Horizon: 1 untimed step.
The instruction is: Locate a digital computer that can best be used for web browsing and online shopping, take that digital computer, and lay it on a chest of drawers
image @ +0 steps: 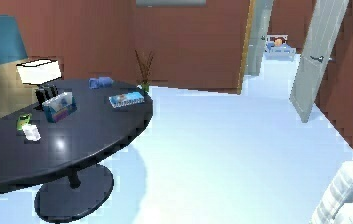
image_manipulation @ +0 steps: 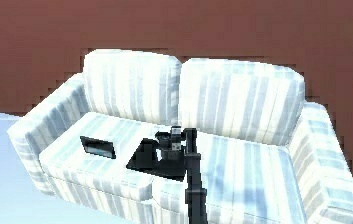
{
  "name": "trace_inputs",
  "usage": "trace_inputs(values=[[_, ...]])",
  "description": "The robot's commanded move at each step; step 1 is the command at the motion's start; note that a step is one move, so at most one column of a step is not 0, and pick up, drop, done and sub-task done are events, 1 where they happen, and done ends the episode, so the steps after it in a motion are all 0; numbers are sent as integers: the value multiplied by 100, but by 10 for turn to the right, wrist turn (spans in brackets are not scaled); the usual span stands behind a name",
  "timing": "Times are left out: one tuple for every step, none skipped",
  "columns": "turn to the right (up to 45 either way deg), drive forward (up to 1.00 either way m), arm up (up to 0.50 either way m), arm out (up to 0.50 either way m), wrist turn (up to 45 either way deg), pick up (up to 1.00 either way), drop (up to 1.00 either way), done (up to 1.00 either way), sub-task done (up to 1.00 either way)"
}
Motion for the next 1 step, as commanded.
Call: trace_inputs(values=[[0, 0, 0, 0, 210, 0, 0, 0, 0]])
